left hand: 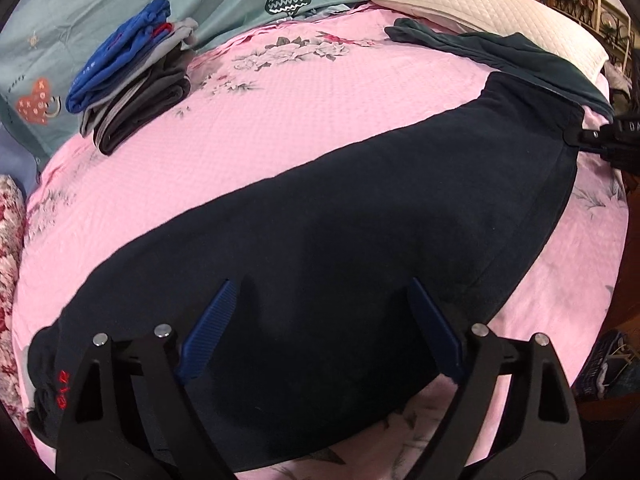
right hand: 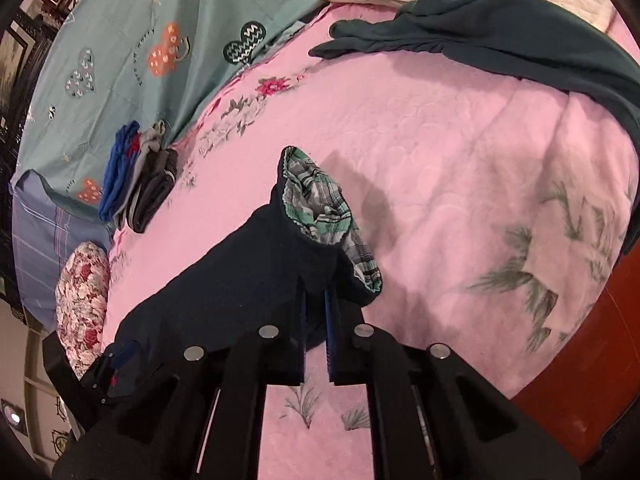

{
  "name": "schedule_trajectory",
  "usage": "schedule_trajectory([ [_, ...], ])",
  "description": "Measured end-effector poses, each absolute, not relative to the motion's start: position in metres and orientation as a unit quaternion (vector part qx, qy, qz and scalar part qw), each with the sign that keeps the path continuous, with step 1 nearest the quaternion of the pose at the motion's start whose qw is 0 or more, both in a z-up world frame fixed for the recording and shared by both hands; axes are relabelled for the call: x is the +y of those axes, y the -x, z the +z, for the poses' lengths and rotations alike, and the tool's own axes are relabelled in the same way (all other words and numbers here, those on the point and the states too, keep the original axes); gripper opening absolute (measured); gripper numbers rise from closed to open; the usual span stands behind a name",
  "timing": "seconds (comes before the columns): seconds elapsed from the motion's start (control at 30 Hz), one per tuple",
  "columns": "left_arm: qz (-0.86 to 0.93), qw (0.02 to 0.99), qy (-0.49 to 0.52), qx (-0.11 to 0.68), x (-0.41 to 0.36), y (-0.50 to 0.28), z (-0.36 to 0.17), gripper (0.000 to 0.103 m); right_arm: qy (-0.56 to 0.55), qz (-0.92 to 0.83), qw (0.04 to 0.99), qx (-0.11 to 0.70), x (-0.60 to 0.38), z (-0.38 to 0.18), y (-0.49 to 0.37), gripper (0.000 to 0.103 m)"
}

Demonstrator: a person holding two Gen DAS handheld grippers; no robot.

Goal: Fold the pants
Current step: 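Lift the waistband end with the right gripper and fold it toward the cuffs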

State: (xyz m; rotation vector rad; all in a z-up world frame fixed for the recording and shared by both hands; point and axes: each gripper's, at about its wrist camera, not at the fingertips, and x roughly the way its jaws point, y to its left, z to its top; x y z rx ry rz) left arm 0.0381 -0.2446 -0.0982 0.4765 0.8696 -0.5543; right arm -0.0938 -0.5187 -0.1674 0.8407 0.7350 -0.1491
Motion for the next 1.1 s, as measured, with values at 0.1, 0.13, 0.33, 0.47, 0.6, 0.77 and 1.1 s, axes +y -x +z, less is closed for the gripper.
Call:
schedule_trajectory([
  [0.1,-0.264,0.841,-0.212,0.422,-0.242,-0.042,-0.098,0.089,-0.38,-0.065,0.865,0.32,-0.508,-0.15,0.097,0.007],
  [0.13,-0.263,0.842,-0.209,0.423,-0.242,-0.042,-0.097,0.089,-0.372,-0.057,0.872,0.313,-0.502,-0.142,0.096,0.007],
  [0.33,-0.239,0.858,-0.179,0.417,-0.215,-0.049,-0.079,0.088,-0.275,0.027,0.912,0.302,-0.432,-0.075,0.062,0.007],
  [0.47,-0.207,0.871,-0.169,0.412,-0.177,-0.054,-0.067,0.089,-0.202,0.128,0.918,0.316,-0.348,-0.05,0.034,0.007],
  [0.6,-0.168,0.872,-0.169,0.428,-0.136,-0.058,-0.072,0.089,-0.156,0.207,0.897,0.358,-0.265,-0.066,0.01,0.007],
  [0.77,-0.125,0.869,-0.15,0.454,-0.086,-0.065,-0.085,0.089,-0.113,0.223,0.86,0.445,-0.206,-0.129,-0.013,0.008],
  [1.1,-0.126,0.888,-0.124,0.425,-0.055,-0.058,-0.058,0.089,-0.141,0.284,0.867,0.386,-0.218,-0.063,0.013,0.05],
])
